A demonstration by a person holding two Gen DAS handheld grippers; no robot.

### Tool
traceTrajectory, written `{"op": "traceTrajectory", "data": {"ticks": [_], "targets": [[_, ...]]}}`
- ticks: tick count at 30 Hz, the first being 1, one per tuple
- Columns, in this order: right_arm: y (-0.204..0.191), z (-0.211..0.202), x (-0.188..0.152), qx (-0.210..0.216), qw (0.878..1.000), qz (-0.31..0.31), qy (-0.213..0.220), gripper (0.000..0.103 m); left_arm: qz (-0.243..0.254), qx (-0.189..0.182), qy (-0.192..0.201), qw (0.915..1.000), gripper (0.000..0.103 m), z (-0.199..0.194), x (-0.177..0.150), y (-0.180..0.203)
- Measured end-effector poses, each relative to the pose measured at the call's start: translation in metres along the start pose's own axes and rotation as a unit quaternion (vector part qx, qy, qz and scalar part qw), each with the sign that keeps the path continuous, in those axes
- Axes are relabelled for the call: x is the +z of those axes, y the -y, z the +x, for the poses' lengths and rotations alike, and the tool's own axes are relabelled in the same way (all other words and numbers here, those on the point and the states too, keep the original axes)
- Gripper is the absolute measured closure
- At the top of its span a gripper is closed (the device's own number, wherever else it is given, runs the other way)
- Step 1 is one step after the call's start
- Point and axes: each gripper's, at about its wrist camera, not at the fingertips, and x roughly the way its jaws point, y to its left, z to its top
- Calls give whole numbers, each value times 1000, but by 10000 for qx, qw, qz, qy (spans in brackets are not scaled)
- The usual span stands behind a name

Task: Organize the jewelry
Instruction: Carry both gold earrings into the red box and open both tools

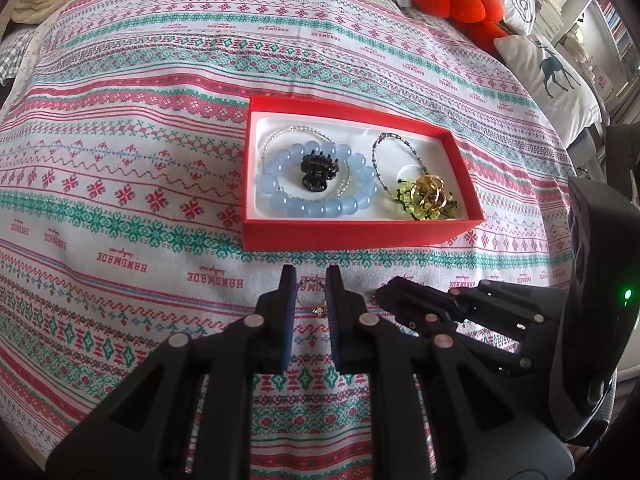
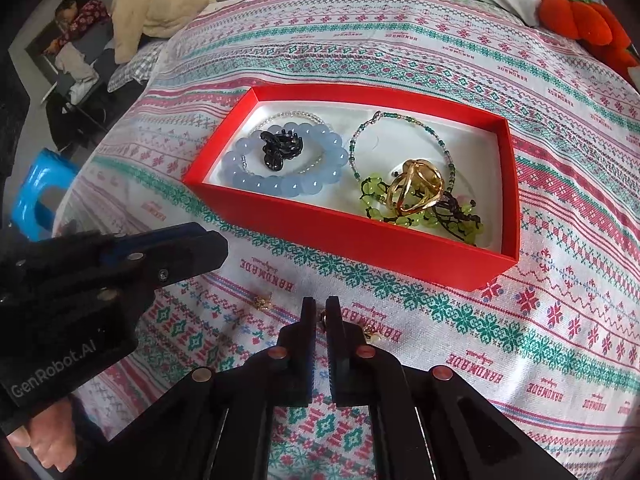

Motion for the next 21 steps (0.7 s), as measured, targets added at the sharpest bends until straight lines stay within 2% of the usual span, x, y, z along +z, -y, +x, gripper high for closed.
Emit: {"op": "traceTrajectory", "data": {"ticks": [4,6,15,21], "targets": [[-4,11,1,-319,9993,-151,-92,96,-25,19,-3,10000,87,2,1,1],[-5,12,1,-287,9994,-149,-124,101,-38,11,2,10000,87,2,2,1],[0,-9,6,53,9999,128,83,101,-81,-185,131,9997,87,-11,5,1],[12,-36,8,281,9974,330,572,101,-211,-459,318,9982,87,-23,15,0]]}}
